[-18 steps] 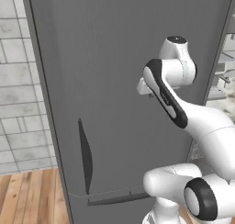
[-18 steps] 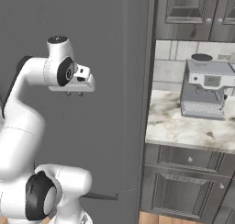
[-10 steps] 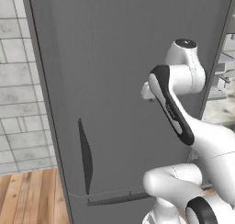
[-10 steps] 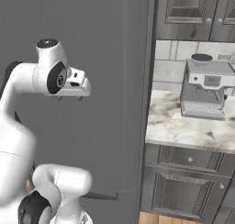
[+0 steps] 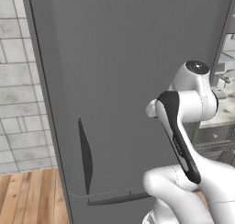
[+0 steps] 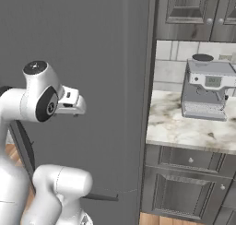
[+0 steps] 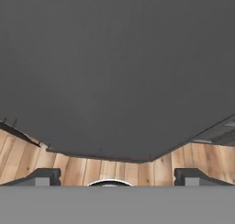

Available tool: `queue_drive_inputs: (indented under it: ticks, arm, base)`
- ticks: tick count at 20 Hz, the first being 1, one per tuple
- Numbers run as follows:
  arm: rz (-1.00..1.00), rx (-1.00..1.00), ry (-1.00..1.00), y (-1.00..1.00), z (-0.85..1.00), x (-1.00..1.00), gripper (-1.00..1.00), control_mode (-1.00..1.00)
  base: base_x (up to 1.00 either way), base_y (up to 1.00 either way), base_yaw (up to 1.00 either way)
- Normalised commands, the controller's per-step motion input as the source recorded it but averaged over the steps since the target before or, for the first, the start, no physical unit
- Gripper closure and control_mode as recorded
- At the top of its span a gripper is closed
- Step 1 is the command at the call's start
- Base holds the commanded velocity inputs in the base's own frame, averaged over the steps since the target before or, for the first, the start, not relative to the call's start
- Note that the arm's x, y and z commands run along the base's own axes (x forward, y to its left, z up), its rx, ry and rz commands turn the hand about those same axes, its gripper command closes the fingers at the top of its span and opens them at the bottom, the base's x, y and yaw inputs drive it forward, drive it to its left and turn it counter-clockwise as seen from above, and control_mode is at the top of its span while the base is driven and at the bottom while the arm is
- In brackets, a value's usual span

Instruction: Take the donuts from the fridge and place them on the empty tray on the dining counter.

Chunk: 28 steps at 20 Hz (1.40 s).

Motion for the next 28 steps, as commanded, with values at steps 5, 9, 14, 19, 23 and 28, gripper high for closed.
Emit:
queue_drive_inputs:
  ticks: [5,9,14,19,23,28]
  arm:
    - [0.0,0.0,0.0,-0.01,-0.2,-0.25,-1.0,-1.0]
    - [0.0,0.0,0.0,-0.08,-0.12,-0.25,-1.0,-1.0]
    - [0.0,0.0,0.0,0.0,0.0,0.0,-1.0,1.0]
    - [0.0,0.0,0.0,0.0,0.0,0.0,-1.0,1.0]
    - [0.0,0.0,0.0,0.0,0.0,0.0,-1.0,1.0]
    - [0.0,0.0,0.0,0.0,0.0,0.0,-1.0,1.0]
  base:
    - [0.0,0.0,0.0]
    - [0.0,0.0,0.0]
    - [-0.08,0.0,0.0]
    - [-0.64,0.0,0.0]
    - [-0.62,0.09,0.02]
    - [-0.34,0.44,0.01]
